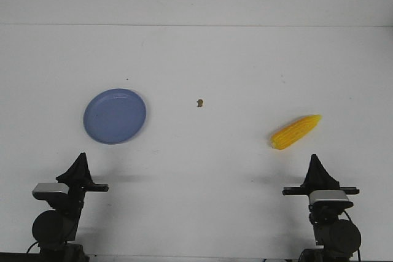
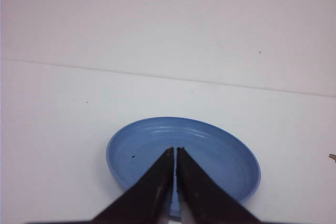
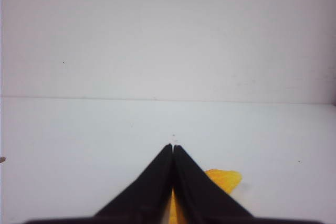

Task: Place corn on plate with both arms
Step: 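Raise both grippers toward the blue plate and the yellow corn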

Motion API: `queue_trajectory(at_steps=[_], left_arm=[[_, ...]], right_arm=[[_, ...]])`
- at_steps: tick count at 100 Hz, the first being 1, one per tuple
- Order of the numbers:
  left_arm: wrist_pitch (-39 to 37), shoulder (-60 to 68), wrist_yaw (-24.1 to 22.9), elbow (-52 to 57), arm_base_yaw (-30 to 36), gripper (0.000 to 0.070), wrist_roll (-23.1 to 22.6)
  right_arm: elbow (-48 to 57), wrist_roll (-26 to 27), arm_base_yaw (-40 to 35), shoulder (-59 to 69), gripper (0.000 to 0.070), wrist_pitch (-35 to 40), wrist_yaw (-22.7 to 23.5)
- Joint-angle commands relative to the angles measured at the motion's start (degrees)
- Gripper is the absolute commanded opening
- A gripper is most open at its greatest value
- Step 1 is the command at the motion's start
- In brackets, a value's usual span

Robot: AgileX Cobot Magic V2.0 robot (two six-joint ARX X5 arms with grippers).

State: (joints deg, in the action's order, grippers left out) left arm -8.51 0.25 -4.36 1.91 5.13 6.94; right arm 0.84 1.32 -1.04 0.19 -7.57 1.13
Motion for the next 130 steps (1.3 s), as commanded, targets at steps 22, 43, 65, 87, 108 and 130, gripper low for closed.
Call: queue_trajectory(at_steps=[22,43,65,87,108,130], left_arm=[[-0.6,-0.1,-0.1,-1.1,0.0,0.0012,0.0],[-0.6,-0.1,-0.1,-1.1,0.0,0.0012,0.0],[-0.7,-0.1,-0.1,-1.1,0.0,0.0012,0.0],[1.1,0.1,-0.1,3.3,0.0,0.0012,0.9],[10.6,6.6,-0.3,17.0,0.0,0.0012,1.7],[25.6,23.3,-0.3,37.0,0.0,0.0012,1.7]], right_arm=[[-0.1,0.4,0.0,-0.1,0.0000,-0.5,0.0],[-0.1,0.4,0.0,-0.1,0.0000,-0.5,0.0],[-0.1,0.4,0.0,-0.1,0.0000,-0.6,0.0],[0.5,3.5,0.0,-0.1,0.0000,-3.4,-0.1],[9.0,7.3,0.0,0.4,0.0000,7.7,0.0],[25.4,7.7,0.0,7.8,0.0000,24.2,-0.1]])
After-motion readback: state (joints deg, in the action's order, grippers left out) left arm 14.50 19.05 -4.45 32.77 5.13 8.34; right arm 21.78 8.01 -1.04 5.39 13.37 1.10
